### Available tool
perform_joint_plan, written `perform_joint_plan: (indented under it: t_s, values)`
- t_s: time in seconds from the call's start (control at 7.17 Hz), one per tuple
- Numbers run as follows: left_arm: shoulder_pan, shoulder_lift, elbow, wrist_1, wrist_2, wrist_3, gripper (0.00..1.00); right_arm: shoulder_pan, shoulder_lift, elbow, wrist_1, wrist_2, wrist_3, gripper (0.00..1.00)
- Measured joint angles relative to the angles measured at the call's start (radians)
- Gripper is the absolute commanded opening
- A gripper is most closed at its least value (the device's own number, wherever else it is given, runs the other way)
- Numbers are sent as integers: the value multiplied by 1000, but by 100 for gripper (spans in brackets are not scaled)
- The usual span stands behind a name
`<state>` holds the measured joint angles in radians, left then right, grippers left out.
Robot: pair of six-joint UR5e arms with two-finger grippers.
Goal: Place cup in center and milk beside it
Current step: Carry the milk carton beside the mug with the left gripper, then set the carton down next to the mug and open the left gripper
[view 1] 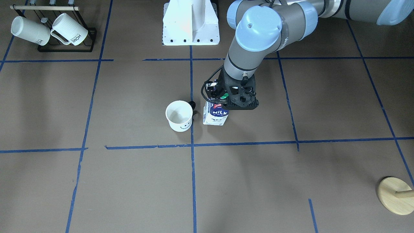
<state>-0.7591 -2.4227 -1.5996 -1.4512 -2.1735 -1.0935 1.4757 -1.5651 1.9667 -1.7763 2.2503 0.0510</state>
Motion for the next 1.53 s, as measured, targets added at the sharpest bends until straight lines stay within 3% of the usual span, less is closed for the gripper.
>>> perform_joint_plan:
  t_s: [0.56,0.7,0.84,0.98,1.53]
  values:
    - [36,-67,71,-4,28,-29,10,0,-6,-2,3,0,-1,100]
    - [42,-67,75,-4,41,-30,40,0,-7,-2,3,0,0,100]
    - [44,-66,76,-4,47,-30,85,0,-7,-1,3,0,2,100]
    - [45,-66,75,-4,49,-29,100,0,-5,0,3,0,4,100]
    - [46,-66,66,-4,51,-30,100,0,-3,-2,3,-1,10,100]
